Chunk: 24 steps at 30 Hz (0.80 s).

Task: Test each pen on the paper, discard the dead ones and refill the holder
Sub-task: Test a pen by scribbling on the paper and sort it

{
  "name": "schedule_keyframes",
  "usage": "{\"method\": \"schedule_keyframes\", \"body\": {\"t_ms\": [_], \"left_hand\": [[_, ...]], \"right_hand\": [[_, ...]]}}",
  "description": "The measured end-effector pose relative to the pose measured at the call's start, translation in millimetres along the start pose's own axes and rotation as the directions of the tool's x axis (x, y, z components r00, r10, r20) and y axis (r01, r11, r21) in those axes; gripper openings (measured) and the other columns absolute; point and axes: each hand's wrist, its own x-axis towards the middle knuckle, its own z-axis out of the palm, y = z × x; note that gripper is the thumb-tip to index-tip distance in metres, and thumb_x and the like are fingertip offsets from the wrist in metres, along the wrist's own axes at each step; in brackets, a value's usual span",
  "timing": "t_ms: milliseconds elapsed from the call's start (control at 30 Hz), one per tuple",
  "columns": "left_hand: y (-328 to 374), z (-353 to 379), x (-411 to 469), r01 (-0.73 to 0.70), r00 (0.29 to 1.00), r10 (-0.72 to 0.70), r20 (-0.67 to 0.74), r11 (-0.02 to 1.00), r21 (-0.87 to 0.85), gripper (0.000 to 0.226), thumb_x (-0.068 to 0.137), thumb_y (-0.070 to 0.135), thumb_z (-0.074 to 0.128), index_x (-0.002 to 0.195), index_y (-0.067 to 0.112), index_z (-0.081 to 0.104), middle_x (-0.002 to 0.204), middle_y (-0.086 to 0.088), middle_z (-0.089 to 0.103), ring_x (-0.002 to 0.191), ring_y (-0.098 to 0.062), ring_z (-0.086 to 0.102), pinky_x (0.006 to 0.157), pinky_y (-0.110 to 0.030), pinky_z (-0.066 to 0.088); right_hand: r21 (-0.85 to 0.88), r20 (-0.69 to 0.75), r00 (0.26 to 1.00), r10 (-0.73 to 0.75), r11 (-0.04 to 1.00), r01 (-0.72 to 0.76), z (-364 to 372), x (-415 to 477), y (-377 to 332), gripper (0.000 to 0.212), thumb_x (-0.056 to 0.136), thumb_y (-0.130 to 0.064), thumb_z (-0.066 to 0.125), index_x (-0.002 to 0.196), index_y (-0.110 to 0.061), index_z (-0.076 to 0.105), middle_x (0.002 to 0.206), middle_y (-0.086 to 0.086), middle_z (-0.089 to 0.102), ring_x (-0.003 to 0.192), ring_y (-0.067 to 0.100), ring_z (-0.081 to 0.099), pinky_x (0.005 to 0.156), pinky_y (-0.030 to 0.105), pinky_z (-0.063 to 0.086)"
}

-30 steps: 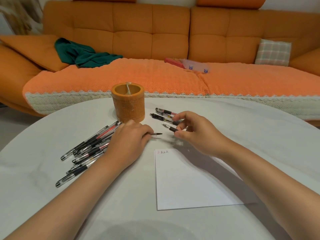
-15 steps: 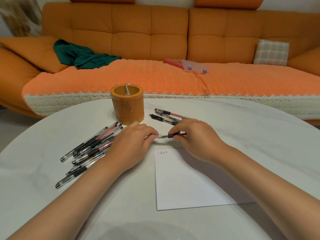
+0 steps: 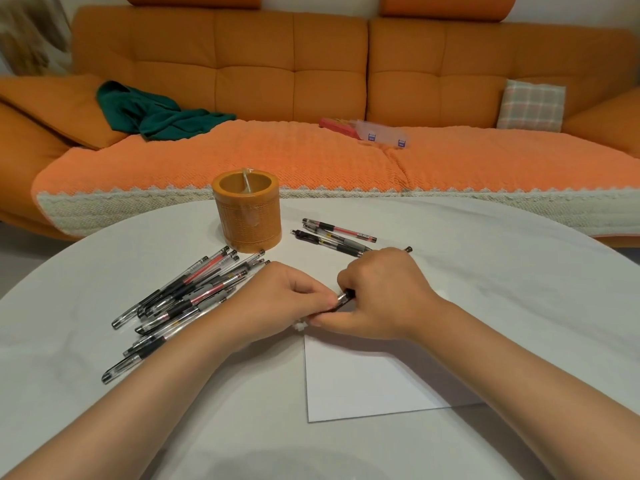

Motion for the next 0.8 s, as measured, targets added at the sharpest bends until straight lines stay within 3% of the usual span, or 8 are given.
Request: {"method": "schedule_keyframes", "body": {"t_ms": [167,267,333,433,500,567,667,800], "left_hand": [[-1.8,2.2,-1.7,0.002,0.999,-0.006,0.036,0.995,0.097,0.011,0.088,0.02,0.072,0.084,0.021,0.082,0.074,0.009,0.076,0.06,0.005,0.061,0.054,-0.01,0.042],[-1.3,-0.5,-1.4,0.02,0.999,-0.024,0.029,0.993,0.117,0.011,0.086,0.019,0.072,0.082,0.022,0.081,0.08,0.006,0.077,0.072,-0.003,0.069,0.062,-0.014,0.048],[-2.0,-5.5,0.2,0.019,0.999,-0.014,-0.04,0.992,0.124,0.011,0.087,0.017,0.071,0.08,0.021,0.08,0.077,0.003,0.077,0.068,-0.009,0.069,0.059,-0.018,0.05],[-6.0,-17.1,5.4,-0.007,0.974,0.029,-0.224,0.995,0.097,0.004,0.088,0.022,0.071,0.085,0.023,0.074,0.076,-0.001,0.076,0.063,-0.021,0.068,0.061,-0.037,0.058],[-9.4,-25.7,9.2,-0.011,0.944,0.043,-0.326,0.995,0.1,0.002,0.087,0.025,0.072,0.087,0.025,0.07,0.079,-0.004,0.075,0.071,-0.028,0.07,0.072,-0.045,0.058],[-11.8,-33.9,12.3,-0.01,0.939,0.04,-0.341,0.996,0.089,0.004,0.088,0.026,0.071,0.085,0.024,0.071,0.081,-0.003,0.076,0.081,-0.032,0.069,0.08,-0.047,0.058],[-18.9,-48.6,15.5,-0.008,0.951,0.049,-0.305,0.991,0.134,0.004,0.09,0.029,0.069,0.088,0.029,0.073,0.084,0.007,0.075,0.078,-0.021,0.071,0.079,-0.041,0.059],[-31.5,-67.7,17.7,0.016,0.925,0.19,-0.33,0.847,0.532,0.013,0.093,0.033,0.064,0.105,0.038,0.066,0.095,0.02,0.062,0.078,-0.003,0.058,0.068,-0.025,0.046]], "right_hand": [[-0.006,0.019,0.999,0.041,0.999,-0.041,3.1,-5.5,-6.8,0.057,0.065,-0.061,0.048,0.046,-0.011,0.029,0.039,0.009,0.022,0.045,0.021,0.018,0.046,0.025,0.012],[0.024,0.047,0.998,0.03,0.999,-0.031,7.5,-4.6,-5.9,0.059,0.073,-0.07,0.047,0.051,-0.016,0.042,0.041,0.003,0.04,0.043,0.021,0.034,0.044,0.026,0.022],[0.115,0.091,0.996,0.022,0.993,-0.032,5.0,-2.8,-4.0,0.055,0.078,-0.078,0.044,0.076,-0.024,0.057,0.063,-0.006,0.058,0.058,0.016,0.05,0.051,0.03,0.038],[0.391,0.131,0.991,0.023,0.918,-0.073,8.0,-2.7,0.6,0.033,0.093,-0.046,0.058,0.117,-0.026,0.048,0.093,-0.017,0.048,0.08,0.008,0.045,0.068,0.031,0.04],[0.487,0.099,0.994,0.044,0.869,-0.087,16.3,-2.4,2.7,0.025,0.096,-0.019,0.056,0.118,-0.024,0.045,0.1,-0.013,0.043,0.084,0.009,0.046,0.072,0.031,0.042],[0.521,0.047,0.996,0.081,0.848,-0.093,23.2,-1.0,4.8,0.021,0.095,-0.01,0.057,0.113,-0.021,0.052,0.103,-0.009,0.047,0.085,0.01,0.05,0.074,0.026,0.044],[0.528,-0.003,0.992,0.13,0.842,-0.109,26.8,7.9,10.8,0.018,0.093,-0.009,0.064,0.109,-0.017,0.064,0.101,-0.007,0.055,0.088,0.009,0.054,0.077,0.018,0.044],[0.401,0.06,0.976,0.21,0.89,-0.216,29.2,31.2,24.2,0.017,0.093,-0.015,0.065,0.108,-0.021,0.071,0.096,-0.006,0.058,0.094,0.015,0.053,0.079,0.026,0.04]]}}
